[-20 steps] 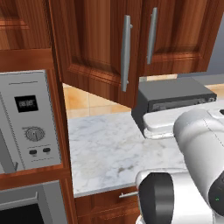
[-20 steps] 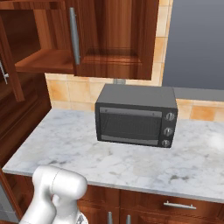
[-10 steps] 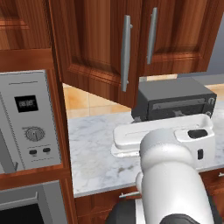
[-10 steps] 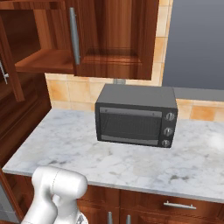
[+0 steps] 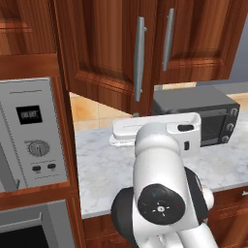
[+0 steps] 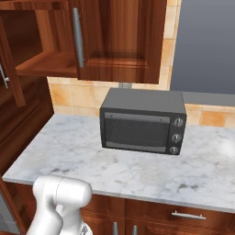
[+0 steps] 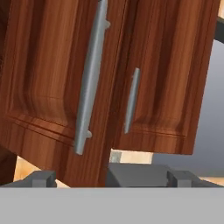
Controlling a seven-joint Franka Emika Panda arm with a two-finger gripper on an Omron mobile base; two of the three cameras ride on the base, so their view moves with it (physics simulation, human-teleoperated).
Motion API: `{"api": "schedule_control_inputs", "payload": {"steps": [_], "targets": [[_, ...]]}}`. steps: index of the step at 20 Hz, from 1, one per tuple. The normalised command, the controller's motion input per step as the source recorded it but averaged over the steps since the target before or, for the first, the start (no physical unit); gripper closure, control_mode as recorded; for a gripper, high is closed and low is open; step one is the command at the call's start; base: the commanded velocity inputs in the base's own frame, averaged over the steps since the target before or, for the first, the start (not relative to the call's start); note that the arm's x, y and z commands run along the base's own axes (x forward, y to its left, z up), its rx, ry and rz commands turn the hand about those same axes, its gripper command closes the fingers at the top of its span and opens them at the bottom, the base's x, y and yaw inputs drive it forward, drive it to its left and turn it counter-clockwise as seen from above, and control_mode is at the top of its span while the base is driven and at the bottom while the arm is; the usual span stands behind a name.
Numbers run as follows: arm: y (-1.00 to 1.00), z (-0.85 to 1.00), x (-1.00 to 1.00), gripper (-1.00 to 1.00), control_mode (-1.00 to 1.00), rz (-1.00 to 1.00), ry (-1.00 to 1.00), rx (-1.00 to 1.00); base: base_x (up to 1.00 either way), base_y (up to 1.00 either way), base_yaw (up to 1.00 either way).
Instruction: Close all open cabinet doors.
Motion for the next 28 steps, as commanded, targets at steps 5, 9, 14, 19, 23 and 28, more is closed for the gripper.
{"api": "schedule_control_inputs", "payload": {"steps": [5, 9, 14, 19, 23, 28], "targets": [[0.18, -0.37, 0.56, -1.0, -1.0, 0.08, -0.07, 0.0, 0.0, 0.0, 0.0], [0.17, -0.38, 0.48, -1.0, -1.0, 0.06, -0.05, 0.0, 0.0, 0.0, 0.0], [0.01, -0.1, 0.52, -1.0, -1.0, 0.03, -0.03, 0.03, 0.0, 0.0, 0.0], [0.0, -0.03, 0.55, -1.0, -1.0, 0.0, -0.03, 0.01, 0.0, 0.0, 0.0], [0.0, -0.18, 0.41, -1.0, -1.0, 0.0, -0.02, 0.0, 0.0, 0.0, 0.0], [0.0, -0.09, 0.34, -1.0, -1.0, 0.0, 0.0, 0.01, 0.0, 0.0, 0.0]]}}
